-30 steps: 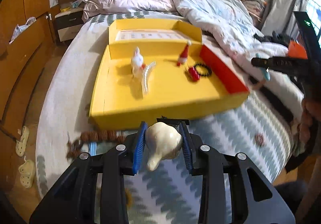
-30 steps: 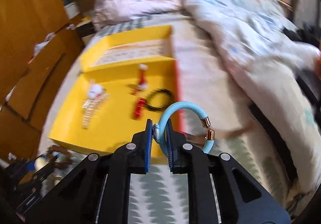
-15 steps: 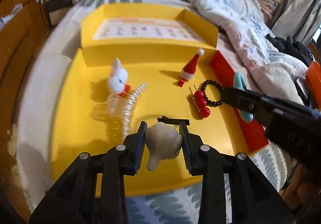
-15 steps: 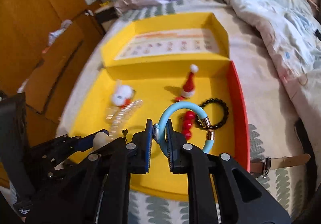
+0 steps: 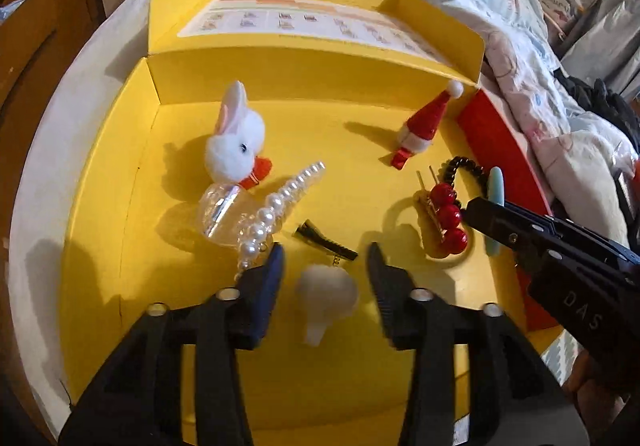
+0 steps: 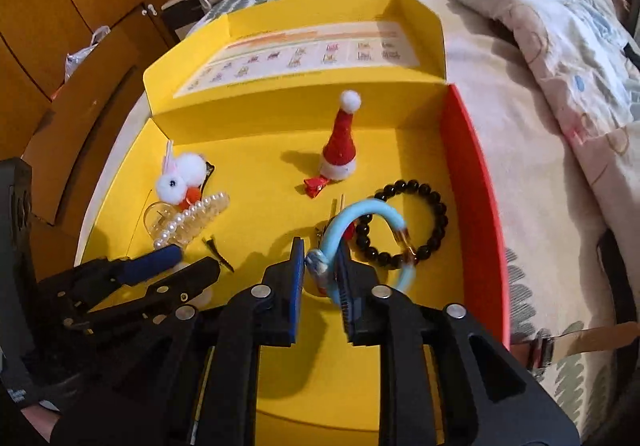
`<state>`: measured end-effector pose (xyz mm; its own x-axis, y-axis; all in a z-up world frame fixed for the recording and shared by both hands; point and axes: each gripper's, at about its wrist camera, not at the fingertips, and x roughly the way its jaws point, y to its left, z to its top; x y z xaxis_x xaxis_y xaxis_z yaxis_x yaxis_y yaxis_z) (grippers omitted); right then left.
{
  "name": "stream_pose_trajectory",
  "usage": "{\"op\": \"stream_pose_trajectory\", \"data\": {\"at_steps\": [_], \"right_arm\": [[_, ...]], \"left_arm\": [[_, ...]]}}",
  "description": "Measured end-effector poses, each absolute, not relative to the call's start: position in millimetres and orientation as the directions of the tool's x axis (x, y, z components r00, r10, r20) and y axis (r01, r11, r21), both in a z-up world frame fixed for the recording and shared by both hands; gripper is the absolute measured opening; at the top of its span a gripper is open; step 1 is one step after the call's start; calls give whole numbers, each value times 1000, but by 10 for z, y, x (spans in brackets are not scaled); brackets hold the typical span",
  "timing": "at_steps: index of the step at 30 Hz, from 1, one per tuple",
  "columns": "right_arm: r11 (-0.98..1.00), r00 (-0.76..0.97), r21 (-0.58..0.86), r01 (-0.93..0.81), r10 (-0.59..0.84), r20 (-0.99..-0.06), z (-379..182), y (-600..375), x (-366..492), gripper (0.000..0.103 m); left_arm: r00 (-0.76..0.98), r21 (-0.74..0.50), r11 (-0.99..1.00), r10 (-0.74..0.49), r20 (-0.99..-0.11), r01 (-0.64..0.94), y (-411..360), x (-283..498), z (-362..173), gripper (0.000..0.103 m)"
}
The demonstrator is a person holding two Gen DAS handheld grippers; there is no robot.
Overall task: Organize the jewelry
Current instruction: 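Carry the white ornament and blue bangle into the yellow box and open both tools, then withdraw both tools toward the wooden bracelet and the pink leaf brooch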
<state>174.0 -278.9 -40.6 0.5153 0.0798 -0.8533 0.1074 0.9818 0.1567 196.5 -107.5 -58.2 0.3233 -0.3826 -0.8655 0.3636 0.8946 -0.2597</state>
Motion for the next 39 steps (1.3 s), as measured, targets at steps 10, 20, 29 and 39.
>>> {"op": "stream_pose_trajectory", "data": {"at_steps": [10, 20, 29, 39], "right_arm": [[990, 587, 120, 76, 53, -808, -34, -2739, 1467, 46], [999, 597, 22, 41, -7, -802, 112, -2772, 766, 67], [993, 605, 67, 95, -4, -796, 214, -3218, -146, 73], [983, 420, 50, 175, -28, -907, -388, -3315, -519, 73]], "left_arm": [[399, -266, 891, -410, -820, 369, -847, 1766, -192, 60], [526, -120, 929, -301, -796, 351, -265, 1167, 35, 68], [539, -53, 943, -232, -810, 328, 188, 458, -139, 68], [464, -46, 962, -171, -869, 268, 458, 94, -593, 68]]}}
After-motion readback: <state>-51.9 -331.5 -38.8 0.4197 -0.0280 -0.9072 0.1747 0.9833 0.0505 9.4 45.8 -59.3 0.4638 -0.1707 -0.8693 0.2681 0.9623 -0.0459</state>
